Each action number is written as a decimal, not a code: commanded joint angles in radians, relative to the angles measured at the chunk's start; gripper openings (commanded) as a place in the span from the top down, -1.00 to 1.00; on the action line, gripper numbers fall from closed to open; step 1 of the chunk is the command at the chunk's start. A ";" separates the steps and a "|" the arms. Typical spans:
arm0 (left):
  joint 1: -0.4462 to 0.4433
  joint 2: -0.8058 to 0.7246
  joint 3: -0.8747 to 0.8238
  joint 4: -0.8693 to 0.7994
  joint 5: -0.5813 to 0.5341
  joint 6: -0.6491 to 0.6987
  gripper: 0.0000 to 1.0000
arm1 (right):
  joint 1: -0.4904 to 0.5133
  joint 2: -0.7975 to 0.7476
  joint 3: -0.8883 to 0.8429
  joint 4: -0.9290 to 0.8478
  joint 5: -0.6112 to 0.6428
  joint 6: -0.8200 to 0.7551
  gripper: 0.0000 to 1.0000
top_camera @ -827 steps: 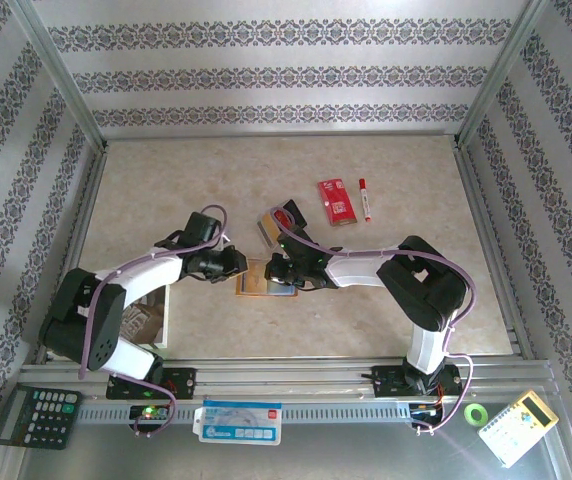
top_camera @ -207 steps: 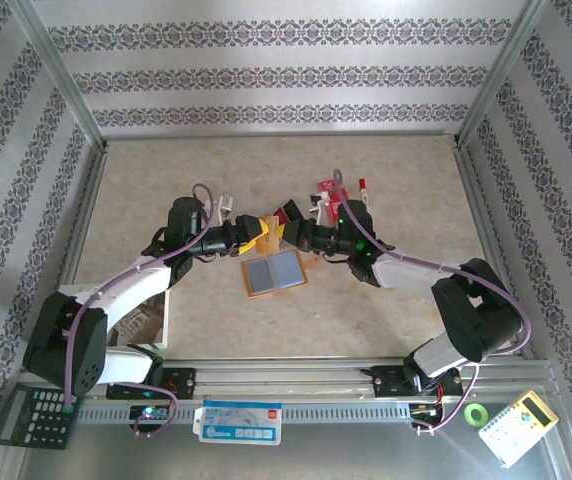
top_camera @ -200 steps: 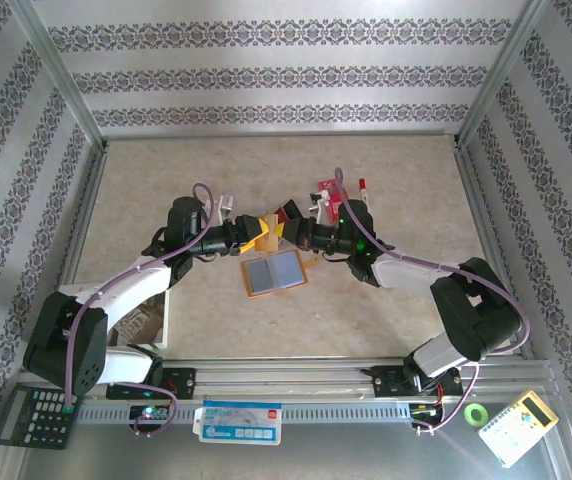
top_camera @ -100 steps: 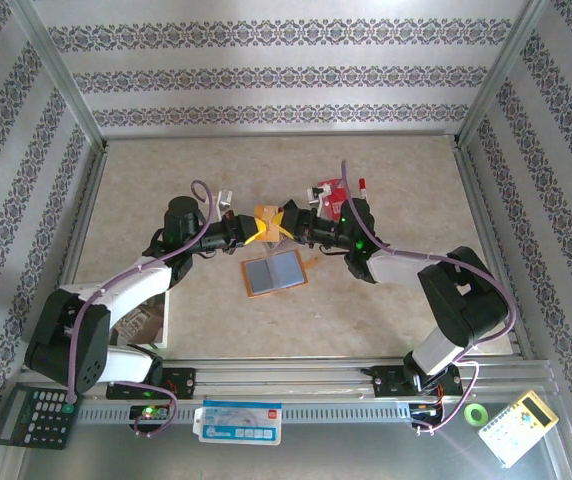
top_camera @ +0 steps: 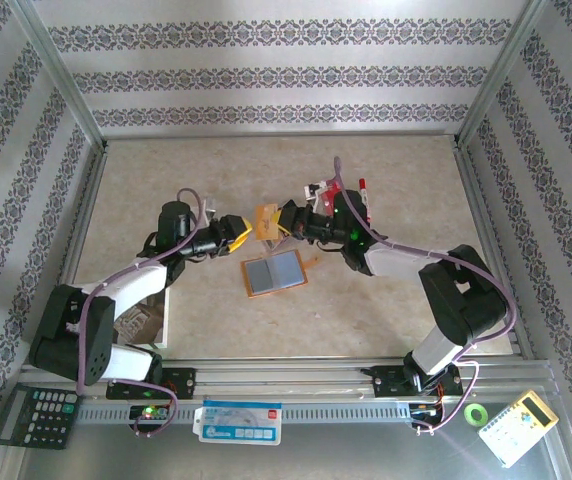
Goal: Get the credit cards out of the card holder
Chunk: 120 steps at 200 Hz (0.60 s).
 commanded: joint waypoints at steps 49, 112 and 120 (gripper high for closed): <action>0.047 -0.137 0.020 -0.486 -0.282 0.286 -0.47 | -0.003 0.058 0.354 -0.776 0.291 -0.589 1.00; 0.056 -0.193 0.004 -0.511 -0.288 0.337 -0.86 | 0.023 0.199 0.522 -0.911 0.357 -0.695 1.00; 0.057 -0.195 0.005 -0.512 -0.282 0.341 -0.90 | 0.026 0.214 0.534 -0.915 0.354 -0.696 1.00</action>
